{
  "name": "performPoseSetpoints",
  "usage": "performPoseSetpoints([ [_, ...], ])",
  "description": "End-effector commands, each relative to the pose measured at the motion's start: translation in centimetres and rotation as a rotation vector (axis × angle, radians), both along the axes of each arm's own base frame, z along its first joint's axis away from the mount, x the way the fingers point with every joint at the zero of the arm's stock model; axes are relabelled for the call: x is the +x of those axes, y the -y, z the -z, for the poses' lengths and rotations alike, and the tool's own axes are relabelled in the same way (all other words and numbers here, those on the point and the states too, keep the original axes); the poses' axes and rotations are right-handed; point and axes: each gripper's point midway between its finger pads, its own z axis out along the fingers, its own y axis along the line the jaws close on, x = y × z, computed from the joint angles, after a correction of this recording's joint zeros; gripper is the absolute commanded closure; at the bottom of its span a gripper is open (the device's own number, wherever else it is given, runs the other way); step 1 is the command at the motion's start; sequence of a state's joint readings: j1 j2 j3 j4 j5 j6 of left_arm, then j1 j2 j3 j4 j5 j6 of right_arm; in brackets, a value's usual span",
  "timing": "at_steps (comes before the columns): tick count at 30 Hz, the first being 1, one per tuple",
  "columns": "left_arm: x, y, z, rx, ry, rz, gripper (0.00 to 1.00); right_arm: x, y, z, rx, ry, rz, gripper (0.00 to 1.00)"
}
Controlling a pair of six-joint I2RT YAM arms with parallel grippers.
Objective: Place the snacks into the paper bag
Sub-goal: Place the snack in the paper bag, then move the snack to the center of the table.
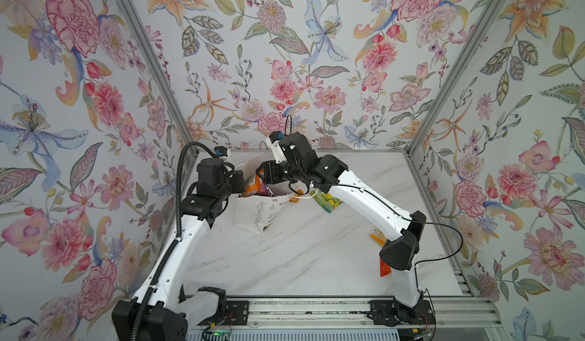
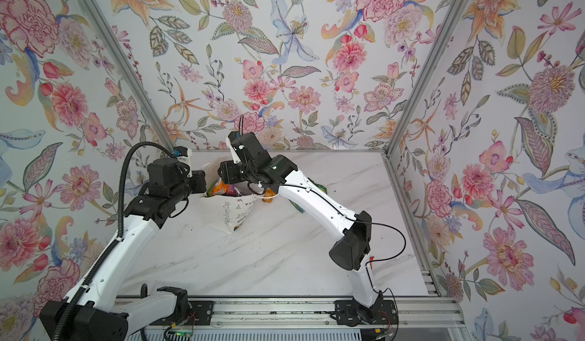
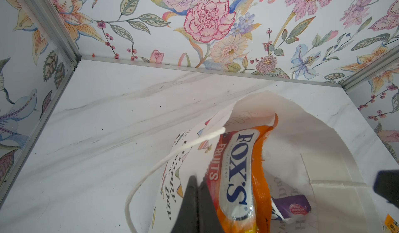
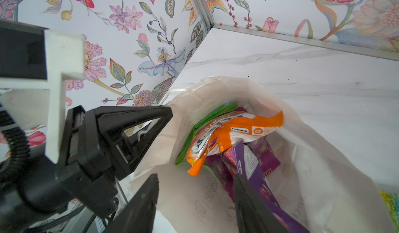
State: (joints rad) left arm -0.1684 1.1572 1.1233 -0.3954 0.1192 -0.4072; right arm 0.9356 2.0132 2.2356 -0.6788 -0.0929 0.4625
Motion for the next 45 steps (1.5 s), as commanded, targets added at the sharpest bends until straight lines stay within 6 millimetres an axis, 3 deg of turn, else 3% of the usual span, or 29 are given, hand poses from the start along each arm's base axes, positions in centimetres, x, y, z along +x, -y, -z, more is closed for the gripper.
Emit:
performPoseSetpoints([
  [1,0.2,-0.5,-1.9,-0.003,0.070,-0.016,1.00,-1.0,0.9,-2.1,0.023,0.017,-0.030,0.41],
  [5,0.2,-0.6,-1.4,0.002,0.065,-0.021,1.00,-0.1,2.6,-2.4,0.018,0.025,-0.006,0.38],
  [7,0.2,-0.6,-1.2,0.005,0.057,-0.020,1.00,0.3,4.0,-2.8,0.001,0.054,0.020,0.32],
  [13,0.0,-1.0,-1.0,0.023,0.061,-0.035,1.00,2.5,9.8,-2.9,-0.072,0.114,0.160,0.21],
  [17,0.1,-0.9,-0.7,0.023,0.055,-0.030,1.00,5.0,15.0,-1.1,-0.138,0.109,0.303,0.18],
  [20,0.1,-0.9,-0.4,0.021,0.053,-0.028,1.00,6.7,17.5,1.2,-0.134,0.055,0.353,0.17],
  [21,0.0,-0.9,-0.5,0.020,0.055,-0.026,1.00,7.9,19.4,2.0,-0.143,0.038,0.395,0.17],
  [26,-0.1,-1.1,-0.7,0.024,0.064,-0.035,1.00,10.7,23.2,6.0,-0.249,0.012,0.511,0.13],
  [37,-1.4,-1.6,-2.1,-0.001,0.095,-0.068,1.00,16.0,26.0,15.4,-0.427,-0.096,0.532,0.05],
  [40,-1.6,-1.6,-1.5,-0.003,0.090,-0.066,1.00,16.7,26.9,16.9,-0.463,-0.114,0.575,0.03],
  [45,-1.3,-1.6,-0.5,0.011,0.083,-0.061,1.00,17.7,26.7,20.5,-0.471,-0.186,0.552,0.03],
])
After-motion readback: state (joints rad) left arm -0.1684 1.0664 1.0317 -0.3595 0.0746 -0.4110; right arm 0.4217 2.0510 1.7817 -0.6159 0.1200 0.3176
